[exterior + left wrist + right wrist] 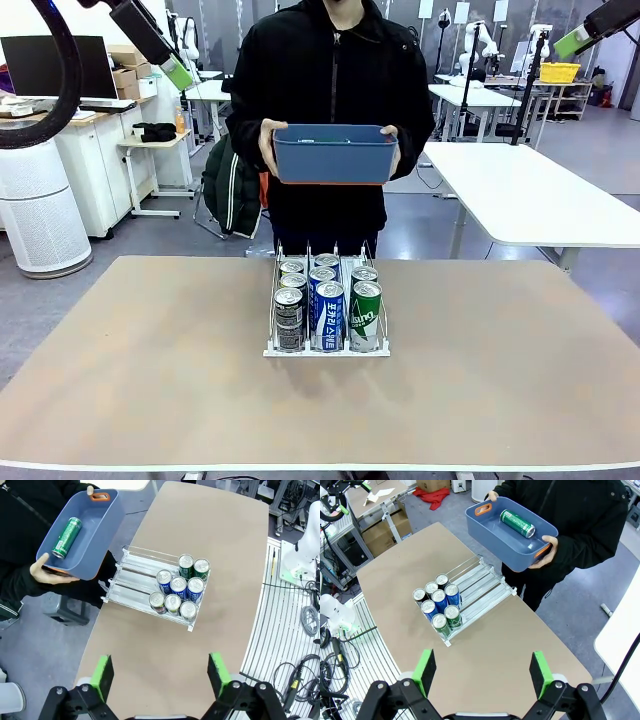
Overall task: Fill the beverage cans into the dispenser.
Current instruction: Pick up the Sprite handed by the human.
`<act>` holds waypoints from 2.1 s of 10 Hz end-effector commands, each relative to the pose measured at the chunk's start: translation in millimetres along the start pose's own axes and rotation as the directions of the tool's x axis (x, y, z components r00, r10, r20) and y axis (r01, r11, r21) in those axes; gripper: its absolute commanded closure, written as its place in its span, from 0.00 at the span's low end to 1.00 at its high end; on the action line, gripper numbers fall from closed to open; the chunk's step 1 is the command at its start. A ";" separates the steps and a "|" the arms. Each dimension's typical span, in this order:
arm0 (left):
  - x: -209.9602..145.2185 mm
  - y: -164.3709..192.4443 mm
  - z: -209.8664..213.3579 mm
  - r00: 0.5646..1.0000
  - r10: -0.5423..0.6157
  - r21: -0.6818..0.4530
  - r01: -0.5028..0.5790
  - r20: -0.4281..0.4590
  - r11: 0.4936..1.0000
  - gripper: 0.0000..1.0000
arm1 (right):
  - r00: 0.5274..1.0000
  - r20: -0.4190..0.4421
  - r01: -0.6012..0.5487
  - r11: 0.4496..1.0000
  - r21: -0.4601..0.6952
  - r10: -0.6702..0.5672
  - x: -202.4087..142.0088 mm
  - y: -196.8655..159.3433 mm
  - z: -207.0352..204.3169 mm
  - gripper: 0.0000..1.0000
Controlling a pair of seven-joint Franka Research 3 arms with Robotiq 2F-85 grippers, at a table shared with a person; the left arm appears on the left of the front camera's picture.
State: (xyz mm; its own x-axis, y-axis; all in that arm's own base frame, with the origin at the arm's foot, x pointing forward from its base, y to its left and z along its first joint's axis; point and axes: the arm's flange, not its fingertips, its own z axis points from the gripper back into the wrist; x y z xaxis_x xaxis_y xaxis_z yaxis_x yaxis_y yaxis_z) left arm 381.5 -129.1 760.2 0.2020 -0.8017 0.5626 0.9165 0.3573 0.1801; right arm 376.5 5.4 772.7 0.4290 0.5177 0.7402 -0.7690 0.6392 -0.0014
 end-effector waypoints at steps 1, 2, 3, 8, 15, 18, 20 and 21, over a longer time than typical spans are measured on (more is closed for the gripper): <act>-0.9 0.6 1.4 1.000 0.002 0.000 -0.002 0.001 1.000 0.00 | 1.000 -0.001 0.001 1.000 0.004 -0.001 -1.0 0.5 -1.3 0.00; -0.9 0.6 1.4 1.000 0.002 0.000 -0.002 0.001 1.000 0.00 | 1.000 -0.001 0.001 1.000 0.004 -0.001 -1.0 0.5 -1.3 0.00; -0.9 0.6 1.4 1.000 0.002 0.000 -0.002 0.001 1.000 0.00 | 1.000 -0.001 0.001 1.000 0.004 -0.001 -1.0 0.5 -1.3 0.00; -0.9 0.6 1.4 1.000 0.002 0.000 -0.002 0.001 1.000 0.00 | 1.000 -0.001 0.001 1.000 0.004 -0.001 -1.0 0.5 -1.3 0.00; -0.9 0.6 1.4 1.000 0.002 0.000 -0.002 0.001 1.000 0.00 | 1.000 -0.001 0.001 1.000 0.004 -0.001 -1.0 0.5 -1.3 0.00; -0.9 0.6 1.4 1.000 0.002 0.000 -0.002 0.001 1.000 0.00 | 1.000 -0.001 0.001 1.000 0.004 -0.001 -1.0 0.5 -1.3 0.00; -0.9 0.6 1.4 1.000 0.002 0.000 -0.002 0.001 1.000 0.00 | 1.000 -0.001 0.001 1.000 0.004 -0.001 -1.0 0.5 -1.3 0.00; -0.9 0.6 1.4 1.000 0.002 0.000 -0.002 0.001 1.000 0.00 | 1.000 -0.001 0.001 1.000 0.004 -0.001 -1.0 0.5 -1.3 0.00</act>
State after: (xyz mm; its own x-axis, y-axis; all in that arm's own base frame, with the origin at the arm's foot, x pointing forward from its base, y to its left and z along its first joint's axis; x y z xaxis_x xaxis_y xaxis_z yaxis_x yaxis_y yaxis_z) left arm 381.5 -129.1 760.2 0.2020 -0.8016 0.5626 0.9164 0.3573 0.1801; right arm 376.5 5.4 772.7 0.4290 0.5177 0.7402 -0.7690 0.6392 -0.0014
